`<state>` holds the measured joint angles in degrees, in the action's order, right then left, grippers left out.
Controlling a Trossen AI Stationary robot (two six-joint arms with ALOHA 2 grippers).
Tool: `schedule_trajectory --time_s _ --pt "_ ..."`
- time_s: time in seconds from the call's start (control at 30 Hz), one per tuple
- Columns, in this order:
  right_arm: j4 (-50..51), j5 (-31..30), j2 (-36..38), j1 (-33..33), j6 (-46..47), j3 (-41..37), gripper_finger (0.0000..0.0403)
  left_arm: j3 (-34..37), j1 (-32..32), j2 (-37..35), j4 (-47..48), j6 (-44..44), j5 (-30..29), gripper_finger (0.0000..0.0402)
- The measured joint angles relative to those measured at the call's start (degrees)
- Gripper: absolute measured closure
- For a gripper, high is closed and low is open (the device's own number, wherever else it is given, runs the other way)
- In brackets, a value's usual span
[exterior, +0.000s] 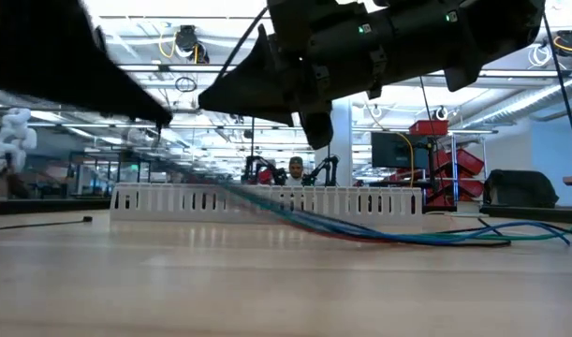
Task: Ziptie cables
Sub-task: Wrap the left black zip tie around the colored cable wires
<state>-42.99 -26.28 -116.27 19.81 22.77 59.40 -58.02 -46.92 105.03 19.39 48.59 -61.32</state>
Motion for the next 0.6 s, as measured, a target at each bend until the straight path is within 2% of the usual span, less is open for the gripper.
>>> schedule_trajectory --time_s 0.1,0.2,0.33,0.6 --pt "0.13 -2.69 0.0 0.14 1.04 0.0 0.0403 -0.04 0.26 0.0 7.52 8.56 -0.02 0.0261" --pt "0.14 -2.98 0.0 0.14 1.67 0.0 0.0403 -0.04 0.52 0.0 10.09 12.44 -0.61 0.0261" --pt "0.27 -4.27 0.0 0.14 1.77 0.0 0.0403 -0.07 1.34 0.0 9.2 12.62 -2.85 0.0261" --pt "0.02 -5.29 0.0 0.16 2.04 0.0 0.0403 -0.07 4.0 1.59 6.37 12.64 -3.26 0.0261"
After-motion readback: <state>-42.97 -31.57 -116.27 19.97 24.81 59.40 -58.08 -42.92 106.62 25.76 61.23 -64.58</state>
